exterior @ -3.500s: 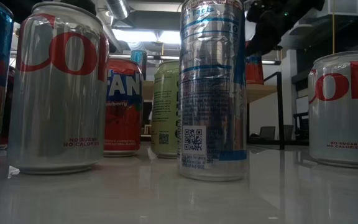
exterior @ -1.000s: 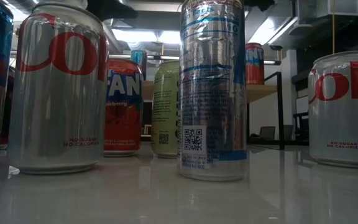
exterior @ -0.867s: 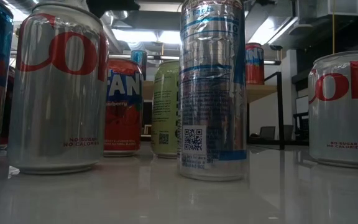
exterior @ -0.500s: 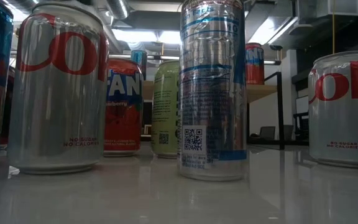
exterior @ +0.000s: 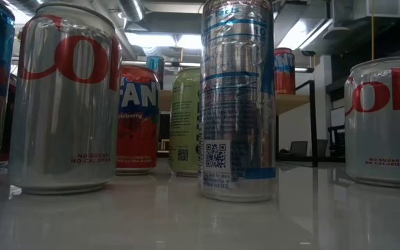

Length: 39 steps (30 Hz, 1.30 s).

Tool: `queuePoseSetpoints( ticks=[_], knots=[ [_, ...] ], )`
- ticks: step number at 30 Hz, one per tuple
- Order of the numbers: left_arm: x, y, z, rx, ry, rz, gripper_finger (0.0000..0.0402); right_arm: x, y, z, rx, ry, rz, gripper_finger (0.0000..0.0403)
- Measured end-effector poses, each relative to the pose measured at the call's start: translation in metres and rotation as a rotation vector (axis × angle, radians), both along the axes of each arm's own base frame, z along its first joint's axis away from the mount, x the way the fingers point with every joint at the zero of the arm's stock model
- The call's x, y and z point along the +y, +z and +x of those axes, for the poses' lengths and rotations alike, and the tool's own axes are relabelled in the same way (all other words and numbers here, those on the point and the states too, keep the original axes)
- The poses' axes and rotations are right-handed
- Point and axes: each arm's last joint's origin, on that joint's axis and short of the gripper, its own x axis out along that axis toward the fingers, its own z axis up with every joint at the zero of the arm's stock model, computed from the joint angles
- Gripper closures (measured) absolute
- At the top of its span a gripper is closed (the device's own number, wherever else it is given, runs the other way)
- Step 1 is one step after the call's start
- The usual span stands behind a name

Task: Sort soda cans
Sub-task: Put the bottom left blue soda can on the shelf aligned with the blue soda can

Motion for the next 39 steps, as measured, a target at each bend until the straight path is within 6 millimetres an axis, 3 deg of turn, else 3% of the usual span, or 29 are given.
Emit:
queuePoseSetpoints(
  ticks=[11, 19, 39],
  knots=[
    [-0.017, -0.026, 0.012, 0.127, 0.158, -0.003, 0.0068, -0.005, -0.009, 0.004, 0.044, -0.167, -0.097, 0.0058],
    [-0.019, -0.036, 0.016, 0.163, 0.181, 0.023, 0.0068, -0.005, -0.013, 0.009, 0.058, -0.181, -0.110, 0.0058],
    [-0.016, -0.031, 0.011, 0.132, 0.201, 0.063, 0.0068, -0.005, -0.018, 0.016, 0.085, -0.179, -0.113, 0.0058]
  ],
)
